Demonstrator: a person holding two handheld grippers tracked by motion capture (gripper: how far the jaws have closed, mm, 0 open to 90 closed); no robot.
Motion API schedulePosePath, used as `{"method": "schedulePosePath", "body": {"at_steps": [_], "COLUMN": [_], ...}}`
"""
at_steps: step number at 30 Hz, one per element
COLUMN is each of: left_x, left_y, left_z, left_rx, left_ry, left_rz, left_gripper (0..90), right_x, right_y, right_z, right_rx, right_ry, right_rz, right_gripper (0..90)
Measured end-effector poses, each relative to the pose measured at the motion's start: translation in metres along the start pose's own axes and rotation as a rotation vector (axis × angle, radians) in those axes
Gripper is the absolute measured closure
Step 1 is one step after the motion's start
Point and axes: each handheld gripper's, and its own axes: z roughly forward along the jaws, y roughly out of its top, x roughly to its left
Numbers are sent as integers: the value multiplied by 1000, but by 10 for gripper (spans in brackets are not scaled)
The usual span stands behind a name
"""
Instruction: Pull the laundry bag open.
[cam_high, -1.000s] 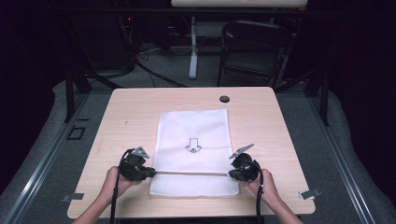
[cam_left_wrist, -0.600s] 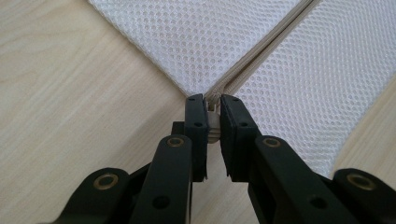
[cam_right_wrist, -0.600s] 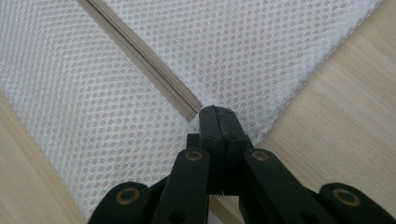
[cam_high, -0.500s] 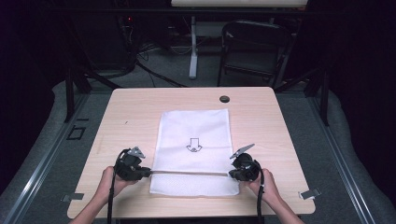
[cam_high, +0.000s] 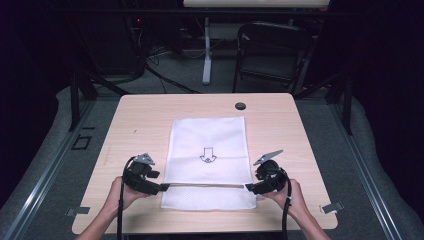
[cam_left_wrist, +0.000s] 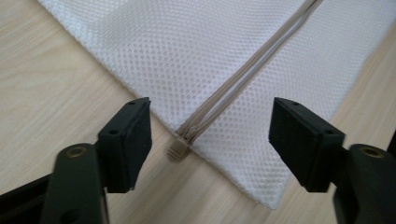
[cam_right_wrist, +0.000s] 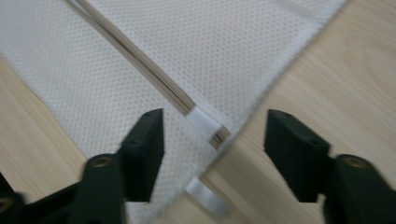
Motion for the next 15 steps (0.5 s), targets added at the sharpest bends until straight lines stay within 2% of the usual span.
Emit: {"method": "schedulePosePath", "body": {"at_steps": [3,5,7,9,11,13,15], "left_x": [-4,-7,-9,-11,-11,-10,-9], "left_y": [2,3,3,3,1,-1,-2], "left_z": [-4,-6,-9,-12,-14,-15,-15], "left_rx": [-11,-15,-26,-36,-41,-44,-44], "left_ry": [4,15,24,43,55,66,68], "left_rz": [-11,-7,-21,-25,-31,-44,-53], "left_gripper": [182,153,137,111,86,67,59], "right_x": [-2,-3,-2,-2,0,-1,-3], "right_y": [-5,-8,-11,-12,-14,-14,-14], "right_z": [-10,-15,-18,-21,-21,-19,-17], "right_rx": [8,10,9,16,29,46,63], "right_ry": [-30,-30,-34,-24,-44,-45,-51], "right_rz": [22,24,15,2,-14,-11,-29], "right_gripper": [179,141,82,64,40,24,17]}}
